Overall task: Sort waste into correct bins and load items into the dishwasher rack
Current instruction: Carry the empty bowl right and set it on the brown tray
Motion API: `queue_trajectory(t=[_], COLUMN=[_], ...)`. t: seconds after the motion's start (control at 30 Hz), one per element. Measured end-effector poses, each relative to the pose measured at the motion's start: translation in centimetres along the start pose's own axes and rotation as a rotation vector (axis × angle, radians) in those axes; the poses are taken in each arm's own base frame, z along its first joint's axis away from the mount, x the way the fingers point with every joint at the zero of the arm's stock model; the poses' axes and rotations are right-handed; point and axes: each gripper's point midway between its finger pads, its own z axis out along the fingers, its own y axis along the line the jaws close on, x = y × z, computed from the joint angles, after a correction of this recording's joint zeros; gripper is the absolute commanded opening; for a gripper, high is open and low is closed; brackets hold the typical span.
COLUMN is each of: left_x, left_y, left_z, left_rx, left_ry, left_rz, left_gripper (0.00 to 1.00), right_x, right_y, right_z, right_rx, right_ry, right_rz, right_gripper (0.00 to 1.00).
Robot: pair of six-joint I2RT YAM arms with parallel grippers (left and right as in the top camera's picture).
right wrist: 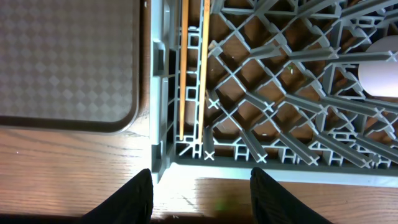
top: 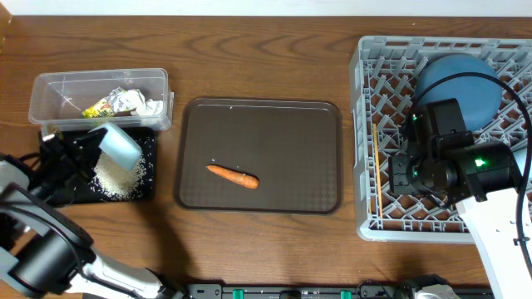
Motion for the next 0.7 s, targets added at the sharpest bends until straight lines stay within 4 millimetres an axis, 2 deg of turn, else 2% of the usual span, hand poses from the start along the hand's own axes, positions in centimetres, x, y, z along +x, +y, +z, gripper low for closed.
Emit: queue_trajectory(t=[0.1,0.2,0.3,0.37,0.57,0.7], left_x=[1.8,4.6,7.6,9.1,14.3,19.5], left_y=[-1.9,-3.7,-4.3,-4.2,-2.7,-0.7], left_z=[1.3,3.5,6.5,8.3,15.6,19.7], left_rx=[-0.032,-0.091,-0.167,-0.217,-0.34,-0.438], left_ry=[0.042,0.118,0.214,0.268,0.432,0.534], left_rz=[0.109,0.259,0.407,0.484,0.674,0.778], left_gripper=[0.06,0.06,0.06,0.06,0.06,0.06], right_x=[0.0,0.0,0.0,0.0,0.0,0.0], right_y=[0.0,0.0,0.0,0.0,0.0,0.0], right_z=[0.0,0.0,0.0,0.0,0.0,0.0], right_rx=[0.0,0.0,0.0,0.0,0.001,0.001], right_ry=[0.0,0.0,0.0,0.0,-0.001,0.0], right_rz=[0.0,0.0,0.0,0.0,0.0,0.0], right_gripper=[0.5,0.5,0.5,0.5,0.52,0.52])
